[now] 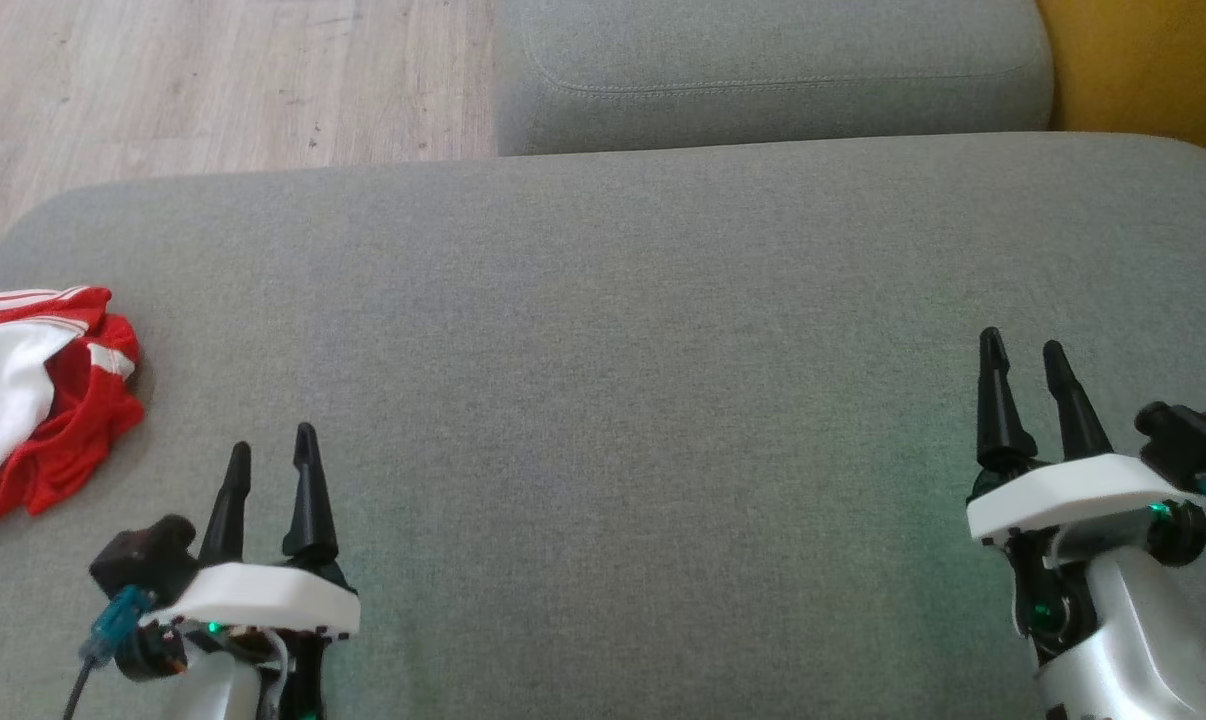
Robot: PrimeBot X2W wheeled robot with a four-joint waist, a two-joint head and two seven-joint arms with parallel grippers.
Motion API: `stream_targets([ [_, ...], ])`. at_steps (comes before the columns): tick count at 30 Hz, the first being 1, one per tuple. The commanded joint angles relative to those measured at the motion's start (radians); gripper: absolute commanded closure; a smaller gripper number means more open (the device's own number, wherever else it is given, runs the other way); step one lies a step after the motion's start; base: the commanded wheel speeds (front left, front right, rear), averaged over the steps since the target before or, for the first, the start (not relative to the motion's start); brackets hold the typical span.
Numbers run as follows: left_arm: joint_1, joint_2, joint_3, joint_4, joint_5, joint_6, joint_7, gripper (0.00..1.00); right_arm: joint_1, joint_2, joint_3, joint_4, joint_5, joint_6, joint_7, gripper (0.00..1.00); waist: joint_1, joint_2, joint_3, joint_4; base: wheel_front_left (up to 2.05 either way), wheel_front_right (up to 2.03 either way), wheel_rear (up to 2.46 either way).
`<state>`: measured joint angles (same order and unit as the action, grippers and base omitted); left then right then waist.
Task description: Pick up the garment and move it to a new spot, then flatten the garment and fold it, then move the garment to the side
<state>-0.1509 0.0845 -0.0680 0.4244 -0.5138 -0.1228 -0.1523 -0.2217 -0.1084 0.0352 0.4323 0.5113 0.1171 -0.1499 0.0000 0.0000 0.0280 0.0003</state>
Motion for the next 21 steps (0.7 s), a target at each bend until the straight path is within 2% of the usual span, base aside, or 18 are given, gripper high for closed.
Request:
stream_targets([
  [1,-0.060,0.020,0.015,-0.024,0.035,0.005,-0.016,0.00,-0.067,-0.014,0.020,-0.025,-0.040,0.009,-0.018,0.00,0.0000,0.0000,0.000,0.001,0.00,0.00,0.00],
  [9,-0.059,0.016,0.006,-0.003,0.169,0.015,-0.042,0.00,-0.079,-0.005,0.022,0.025,-0.198,0.011,-0.045,0.00,0.0000,0.0000,-0.004,0.002,0.00,0.00,0.00],
  [21,-0.053,0.002,0.022,0.037,0.306,0.044,-0.078,0.00,-0.080,0.015,0.001,0.071,-0.382,0.012,-0.080,0.00,0.0000,0.0000,-0.013,0.006,0.00,0.00,0.00],
])
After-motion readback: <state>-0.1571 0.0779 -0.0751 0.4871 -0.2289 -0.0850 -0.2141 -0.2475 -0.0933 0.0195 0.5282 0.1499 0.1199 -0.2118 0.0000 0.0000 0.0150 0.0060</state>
